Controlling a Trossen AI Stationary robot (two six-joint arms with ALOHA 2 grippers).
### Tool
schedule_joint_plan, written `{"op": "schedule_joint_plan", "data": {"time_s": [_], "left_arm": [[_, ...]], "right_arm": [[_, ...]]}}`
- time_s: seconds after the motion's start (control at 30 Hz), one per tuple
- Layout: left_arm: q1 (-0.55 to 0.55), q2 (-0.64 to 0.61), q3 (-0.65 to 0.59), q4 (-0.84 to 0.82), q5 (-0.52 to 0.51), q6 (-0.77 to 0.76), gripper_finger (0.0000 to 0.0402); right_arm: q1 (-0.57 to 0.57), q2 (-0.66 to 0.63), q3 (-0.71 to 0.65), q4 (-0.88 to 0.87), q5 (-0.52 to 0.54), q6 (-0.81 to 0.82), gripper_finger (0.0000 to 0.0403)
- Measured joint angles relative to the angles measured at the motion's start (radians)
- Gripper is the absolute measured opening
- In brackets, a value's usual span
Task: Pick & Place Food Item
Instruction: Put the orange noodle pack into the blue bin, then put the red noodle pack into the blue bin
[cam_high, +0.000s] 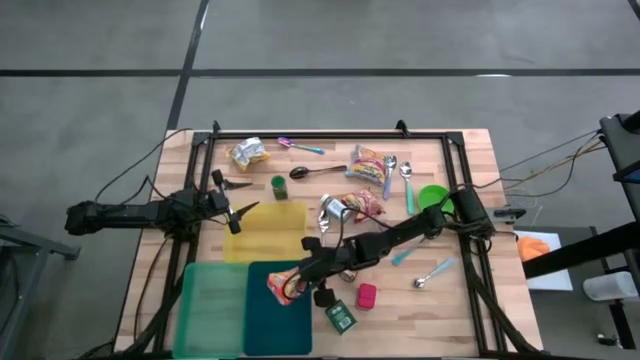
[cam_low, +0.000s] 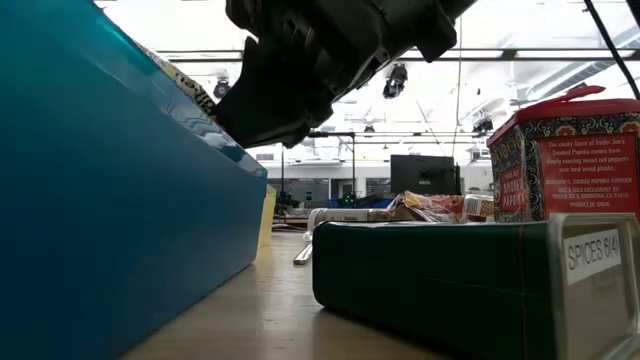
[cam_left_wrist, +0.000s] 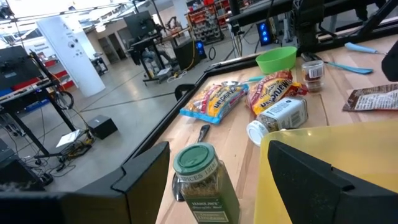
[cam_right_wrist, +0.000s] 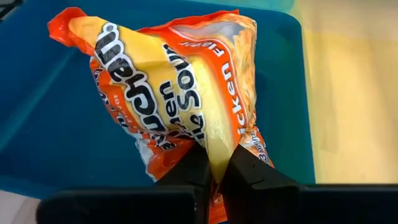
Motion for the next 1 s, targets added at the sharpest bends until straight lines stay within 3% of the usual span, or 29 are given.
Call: {"op": "schedule_joint_plan", "data": {"time_s": [0.37,1.0], "left_arm": [[0.000,0.000,0.000,0.000,0.000,0.000,0.0275],[0.000,0.000,0.000,0.000,0.000,0.000,0.0275]], "right_arm": [[0.003,-0.001,-0.001,0.013,-0.024,-0.020,0.0152],[0.003,-0.008,0.020,0.036,-0.024,-0.021,0.0251]]}}
